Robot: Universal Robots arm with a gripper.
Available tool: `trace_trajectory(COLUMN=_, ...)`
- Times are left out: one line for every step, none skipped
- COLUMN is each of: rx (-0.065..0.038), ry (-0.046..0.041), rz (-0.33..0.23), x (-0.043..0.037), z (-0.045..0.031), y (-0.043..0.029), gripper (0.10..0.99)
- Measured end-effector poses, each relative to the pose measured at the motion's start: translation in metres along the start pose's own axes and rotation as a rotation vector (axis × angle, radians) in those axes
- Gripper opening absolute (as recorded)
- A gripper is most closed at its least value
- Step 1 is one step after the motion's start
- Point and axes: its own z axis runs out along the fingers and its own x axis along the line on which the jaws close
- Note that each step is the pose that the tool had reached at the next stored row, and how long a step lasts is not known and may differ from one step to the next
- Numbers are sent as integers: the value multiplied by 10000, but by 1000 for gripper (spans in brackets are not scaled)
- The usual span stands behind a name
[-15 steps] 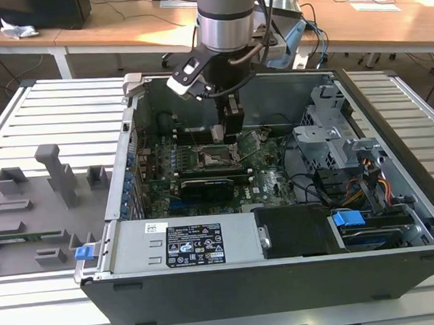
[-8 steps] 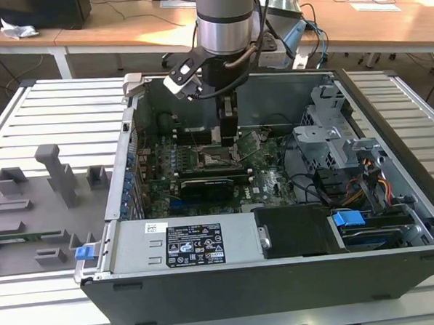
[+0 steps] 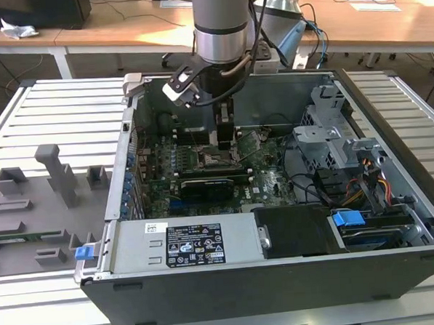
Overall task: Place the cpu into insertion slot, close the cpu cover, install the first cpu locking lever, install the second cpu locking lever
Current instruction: 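Place the cpu into insertion slot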
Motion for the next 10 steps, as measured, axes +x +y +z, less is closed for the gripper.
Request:
trace_trajectory(rx=3, ry=17, rz=-246, x=1, z=43, y=-4, gripper=541)
trace_trajectory(rx=4, ry=36, rz=-509, x=2, z=73, y=-6, gripper=541)
trace_trajectory(rx=6, ry=43, rz=-626, x=6, z=89, y=-6, gripper=541)
trace_trajectory(rx=10, ry=51, rz=-722, x=16, z=115, y=-10, gripper=541)
trace_trajectory(rx=15, ry=53, rz=-766, x=23, z=140, y=-12, gripper=541)
trace_trajectory(rx=17, ry=54, rz=-788, x=27, z=164, y=-15, gripper=541)
trace_trajectory(rx=19, ry=56, rz=-799, x=28, z=184, y=-17, gripper=541)
trace_trajectory(rx=22, ry=56, rz=-803, x=29, z=206, y=-18, gripper=541)
trace_trajectory(rx=26, ry=56, rz=-805, x=30, z=226, y=-21, gripper=541)
trace_trajectory(rx=31, ry=56, rz=-804, x=31, z=250, y=-25, gripper=541)
